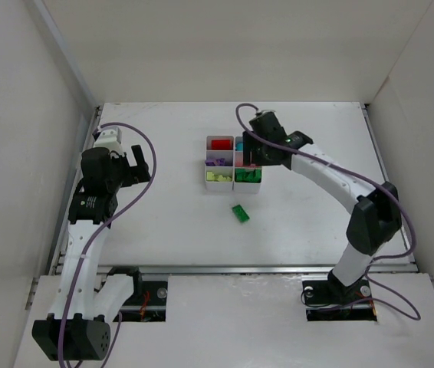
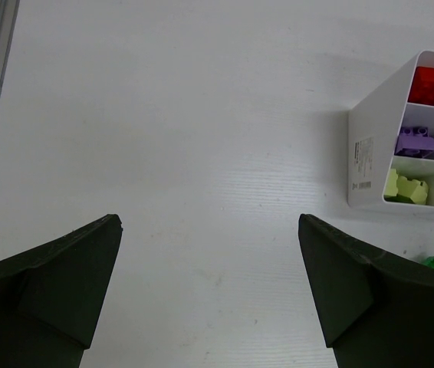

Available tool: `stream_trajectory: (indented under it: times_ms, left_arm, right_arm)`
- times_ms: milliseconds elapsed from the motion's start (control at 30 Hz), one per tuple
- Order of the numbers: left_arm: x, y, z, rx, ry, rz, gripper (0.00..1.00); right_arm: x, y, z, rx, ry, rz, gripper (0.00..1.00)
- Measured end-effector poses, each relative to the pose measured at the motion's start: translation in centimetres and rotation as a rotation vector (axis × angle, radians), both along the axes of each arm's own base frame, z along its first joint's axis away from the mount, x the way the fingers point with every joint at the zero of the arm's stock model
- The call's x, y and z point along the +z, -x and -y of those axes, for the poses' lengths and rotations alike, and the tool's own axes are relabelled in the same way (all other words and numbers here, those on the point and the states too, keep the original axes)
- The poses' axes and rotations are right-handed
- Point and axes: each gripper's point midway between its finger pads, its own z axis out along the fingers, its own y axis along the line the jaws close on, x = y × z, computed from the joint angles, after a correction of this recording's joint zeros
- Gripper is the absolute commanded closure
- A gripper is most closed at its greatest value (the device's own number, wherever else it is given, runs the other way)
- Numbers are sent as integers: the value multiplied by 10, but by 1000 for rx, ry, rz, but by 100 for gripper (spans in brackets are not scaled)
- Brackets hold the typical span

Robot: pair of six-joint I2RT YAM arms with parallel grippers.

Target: Sort the legos into containers by color

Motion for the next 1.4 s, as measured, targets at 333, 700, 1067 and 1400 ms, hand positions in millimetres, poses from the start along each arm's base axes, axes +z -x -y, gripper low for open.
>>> stream_trajectory:
  times_ms: [333,700,1067,1400]
  left_arm:
    - [0,0,-2,8,-1,0,0]
    - [0,0,-4,14,-1,2,0]
    - [4,2,-4,14,-1,13,0]
    - [6,3,-4,14,-1,21,0]
  right_arm:
    - [22,45,-3,239,-11,65,0]
    - [-102,138,-53,617,174,-253,13]
    - [-141,135,-48,624,232,-328,34]
    - [-141,132,-52,631,223,-309,100]
